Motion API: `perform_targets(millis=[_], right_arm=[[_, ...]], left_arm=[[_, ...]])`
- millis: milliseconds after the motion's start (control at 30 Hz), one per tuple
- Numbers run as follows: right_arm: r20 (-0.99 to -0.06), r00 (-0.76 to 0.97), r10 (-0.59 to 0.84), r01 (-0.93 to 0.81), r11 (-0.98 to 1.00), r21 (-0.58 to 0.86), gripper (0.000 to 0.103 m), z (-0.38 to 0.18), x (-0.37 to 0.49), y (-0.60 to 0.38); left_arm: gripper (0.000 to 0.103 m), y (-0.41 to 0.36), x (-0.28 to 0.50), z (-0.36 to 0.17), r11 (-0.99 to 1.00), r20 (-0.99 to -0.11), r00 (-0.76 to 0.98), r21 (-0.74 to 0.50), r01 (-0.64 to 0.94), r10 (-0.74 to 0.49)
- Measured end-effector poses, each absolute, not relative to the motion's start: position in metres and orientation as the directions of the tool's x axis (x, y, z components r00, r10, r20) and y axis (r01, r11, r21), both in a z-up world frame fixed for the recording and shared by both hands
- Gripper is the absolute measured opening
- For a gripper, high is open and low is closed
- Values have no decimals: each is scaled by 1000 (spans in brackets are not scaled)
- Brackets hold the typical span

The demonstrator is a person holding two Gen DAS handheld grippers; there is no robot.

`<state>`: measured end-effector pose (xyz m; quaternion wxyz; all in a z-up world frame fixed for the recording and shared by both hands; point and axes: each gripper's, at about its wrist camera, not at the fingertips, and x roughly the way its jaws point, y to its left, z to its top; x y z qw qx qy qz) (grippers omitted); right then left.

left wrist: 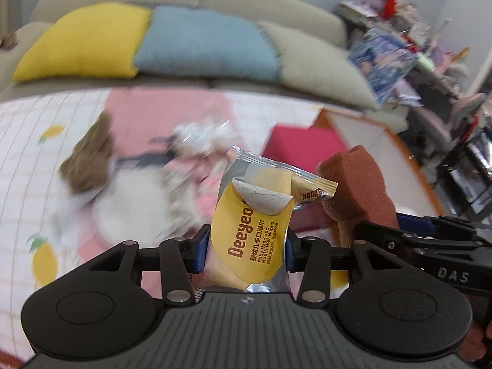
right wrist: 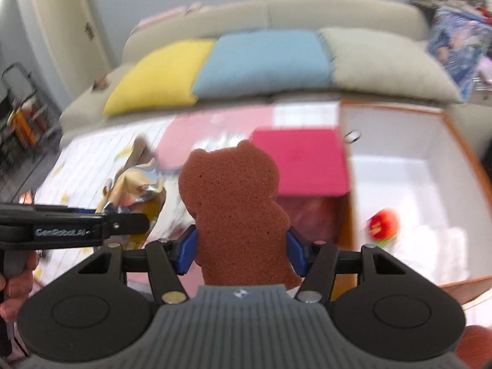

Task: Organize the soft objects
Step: 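Lift the sponge and packet and carry them over the cardboard box, then open both tools to drop the sponge and packet into the box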

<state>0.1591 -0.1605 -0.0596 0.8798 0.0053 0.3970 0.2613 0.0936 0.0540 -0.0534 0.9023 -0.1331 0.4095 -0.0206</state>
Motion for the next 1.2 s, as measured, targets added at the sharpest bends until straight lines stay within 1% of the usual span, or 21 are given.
perform_targets(millis=[133, 300, 367, 500, 600, 700, 767, 833, 1033, 1100, 1200], right_arm=[[-668, 602, 437, -376, 894, 245, 59, -43, 172, -199], [-668, 647, 368, -269, 930, 252, 59, -32, 195, -248], [-681, 658, 321, -220, 947, 234, 59, -32, 206, -267], [-717, 651, 249, -161, 969, 190, 59, -43, 234, -291], [-758, 617, 211, -145, 977, 154, 59, -58, 255, -302], [-789, 587, 183, -162, 981, 106, 59, -75, 275, -300], [-803, 573, 167, -186, 980, 71, 59, -87, 284, -297], [-820, 544, 176, -204, 976, 74, 59, -100, 291, -294], [-857, 486, 170, -242, 969, 55, 59, -124, 313, -285], [-869, 473, 146, -262, 965, 19, 59, -130, 320, -279], [-880, 468, 87, -268, 962, -47, 59, -134, 322, -276]], left_arm=[[52, 25, 119, -32, 961, -702, 678, -276, 25, -219], [52, -27, 164, -12, 958, -687, 671, -243, 150, -279], [52, -48, 185, -9, 955, -696, 654, -236, 181, -296], [52, -94, 226, -13, 952, -727, 621, -160, 262, -294], [52, -119, 255, -29, 951, -773, 576, -113, 287, -266], [52, -136, 276, -50, 958, -819, 536, -55, 280, -204], [52, -141, 288, -65, 959, -853, 489, -47, 278, -184], [52, -144, 300, -81, 963, -883, 441, -44, 267, -163], [51, -159, 319, -91, 948, -896, 440, 91, 306, -56], [51, -163, 326, -92, 947, -901, 429, 85, 309, -59], [51, -169, 331, -95, 949, -912, 400, 39, 314, -95]])
